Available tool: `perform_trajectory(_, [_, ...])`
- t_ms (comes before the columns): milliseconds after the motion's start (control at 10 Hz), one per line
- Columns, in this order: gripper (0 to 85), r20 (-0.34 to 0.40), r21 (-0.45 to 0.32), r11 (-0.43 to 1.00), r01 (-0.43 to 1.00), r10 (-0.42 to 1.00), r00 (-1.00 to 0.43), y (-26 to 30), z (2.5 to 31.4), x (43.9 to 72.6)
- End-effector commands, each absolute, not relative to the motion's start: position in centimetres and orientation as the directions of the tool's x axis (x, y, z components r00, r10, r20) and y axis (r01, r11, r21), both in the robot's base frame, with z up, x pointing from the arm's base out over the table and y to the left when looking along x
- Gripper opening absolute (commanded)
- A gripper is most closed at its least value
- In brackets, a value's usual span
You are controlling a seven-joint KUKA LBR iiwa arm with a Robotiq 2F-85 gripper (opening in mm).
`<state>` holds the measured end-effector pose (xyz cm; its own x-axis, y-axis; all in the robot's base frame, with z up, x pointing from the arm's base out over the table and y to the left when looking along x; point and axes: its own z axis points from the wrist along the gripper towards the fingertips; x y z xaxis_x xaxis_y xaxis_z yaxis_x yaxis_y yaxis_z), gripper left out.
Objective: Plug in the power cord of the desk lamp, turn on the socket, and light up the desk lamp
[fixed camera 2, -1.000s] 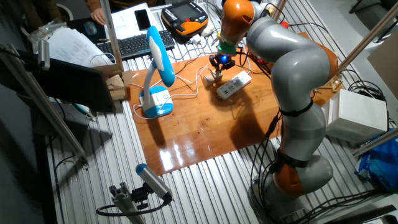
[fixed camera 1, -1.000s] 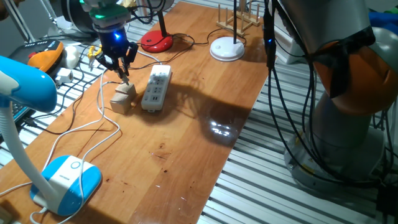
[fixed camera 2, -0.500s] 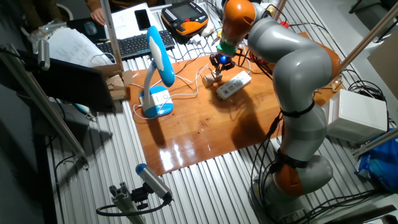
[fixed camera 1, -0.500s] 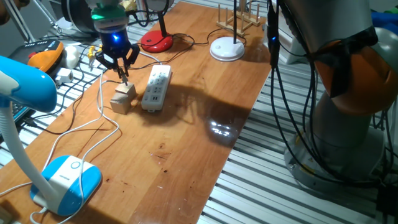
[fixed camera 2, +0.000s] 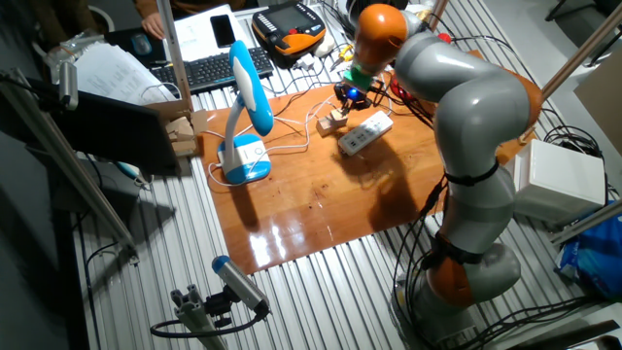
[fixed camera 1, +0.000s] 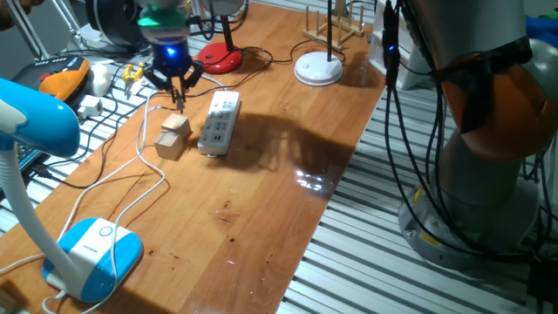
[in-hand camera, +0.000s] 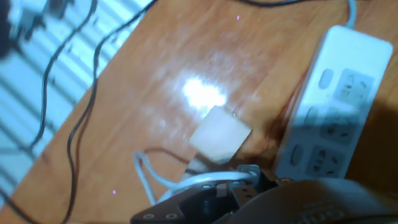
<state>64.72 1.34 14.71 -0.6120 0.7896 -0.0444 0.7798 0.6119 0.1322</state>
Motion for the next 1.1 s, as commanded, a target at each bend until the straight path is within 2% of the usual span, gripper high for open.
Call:
perform_trajectory(0, [0.0,-0.051,0.141,-0.041,0.989,0.998,0.048,0.7,14.6,64.7])
perform_trajectory(300, [0.0,-0.046,0.117,-0.035,0.992,0.998,0.041,-1.0,14.8,64.2])
perform_trajectory(1000, [0.0,-0.100,0.084,0.013,0.996,0.995,-0.005,-2.0,13.9,61.6])
